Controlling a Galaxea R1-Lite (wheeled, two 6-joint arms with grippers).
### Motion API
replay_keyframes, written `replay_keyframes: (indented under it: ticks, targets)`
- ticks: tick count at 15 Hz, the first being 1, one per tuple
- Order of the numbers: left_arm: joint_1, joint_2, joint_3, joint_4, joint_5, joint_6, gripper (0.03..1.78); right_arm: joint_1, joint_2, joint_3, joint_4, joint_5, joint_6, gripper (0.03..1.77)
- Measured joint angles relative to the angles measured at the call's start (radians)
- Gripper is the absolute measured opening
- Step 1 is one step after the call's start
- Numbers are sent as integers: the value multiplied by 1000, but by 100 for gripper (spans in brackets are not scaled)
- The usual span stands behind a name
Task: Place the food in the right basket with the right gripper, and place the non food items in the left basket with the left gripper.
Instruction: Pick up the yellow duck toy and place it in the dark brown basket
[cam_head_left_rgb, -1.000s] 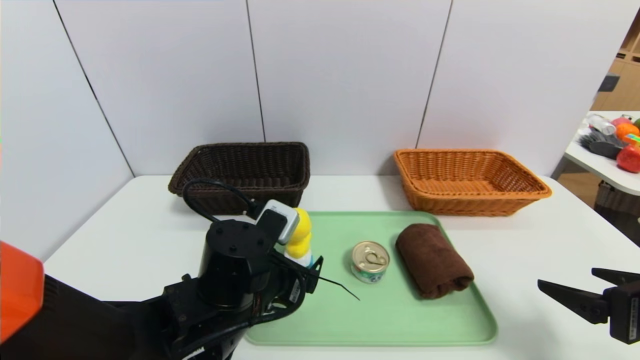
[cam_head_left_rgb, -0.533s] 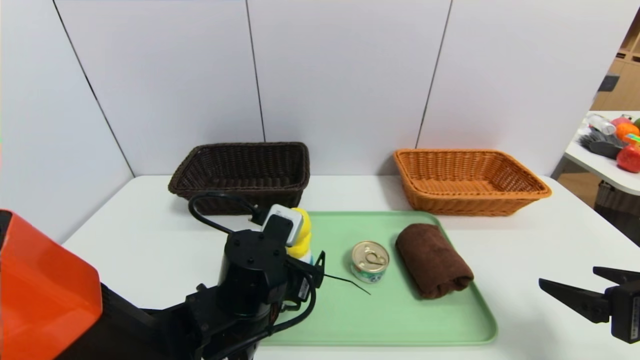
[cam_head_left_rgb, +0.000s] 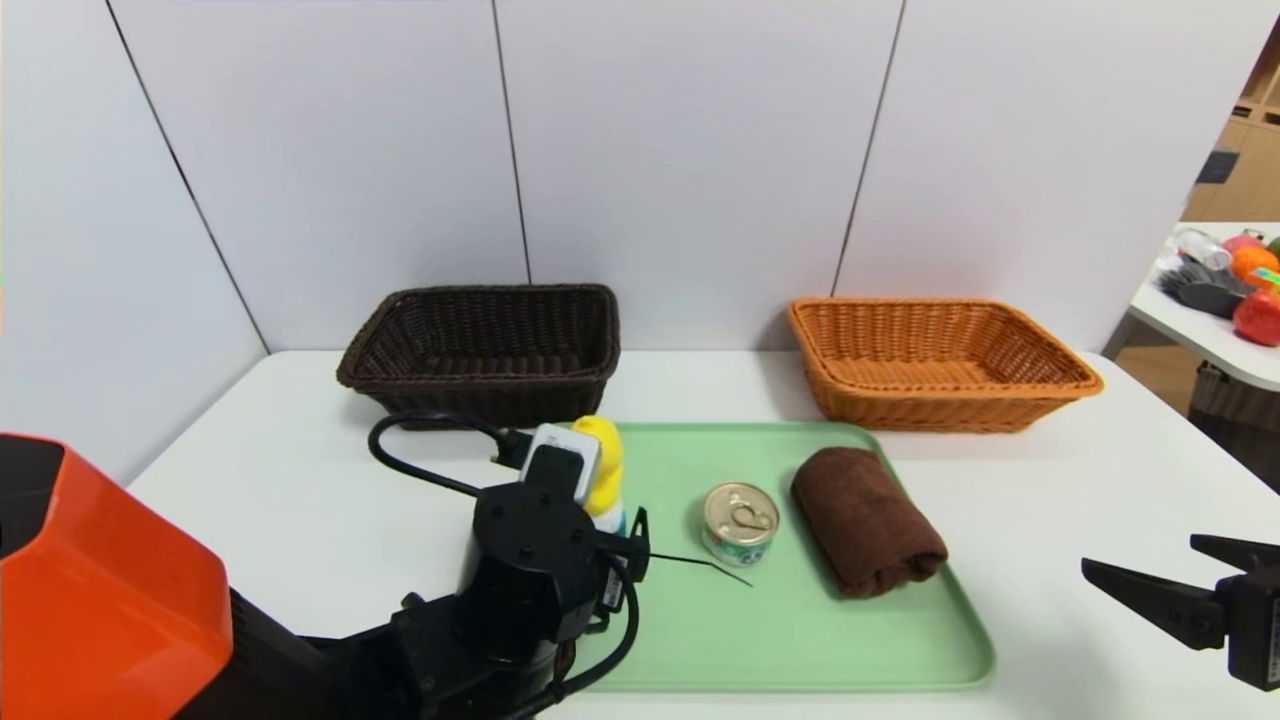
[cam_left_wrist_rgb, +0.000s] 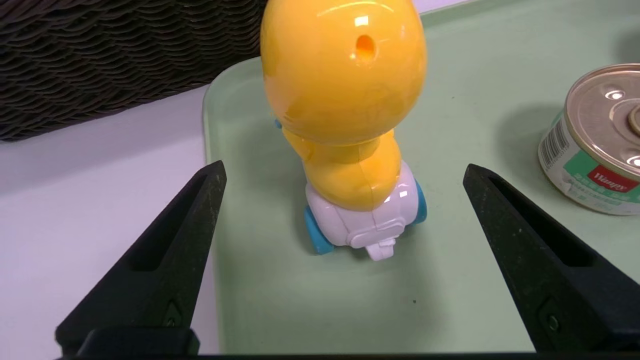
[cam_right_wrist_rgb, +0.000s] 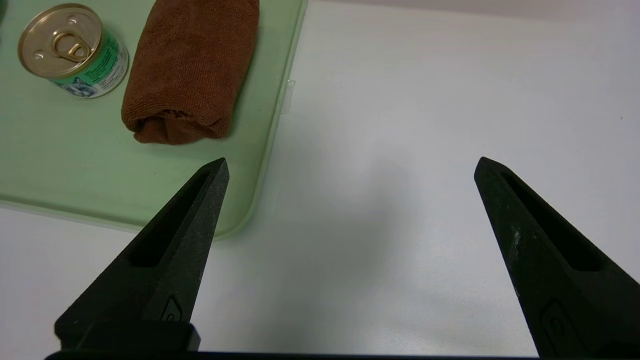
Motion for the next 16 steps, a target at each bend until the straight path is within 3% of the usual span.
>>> replay_keyframes:
  ticks: [7, 13, 16]
  targets:
    - [-4, 17, -20, -11, 8, -94, 169, 0, -21, 0, 11, 0, -6, 170]
    - [-3, 92, -19, -185, 63, -95, 169, 2, -40, 0, 14, -2, -29, 170]
    - [-2, 116, -13, -193, 66, -95, 169, 1, -44, 1, 15, -1, -28, 170]
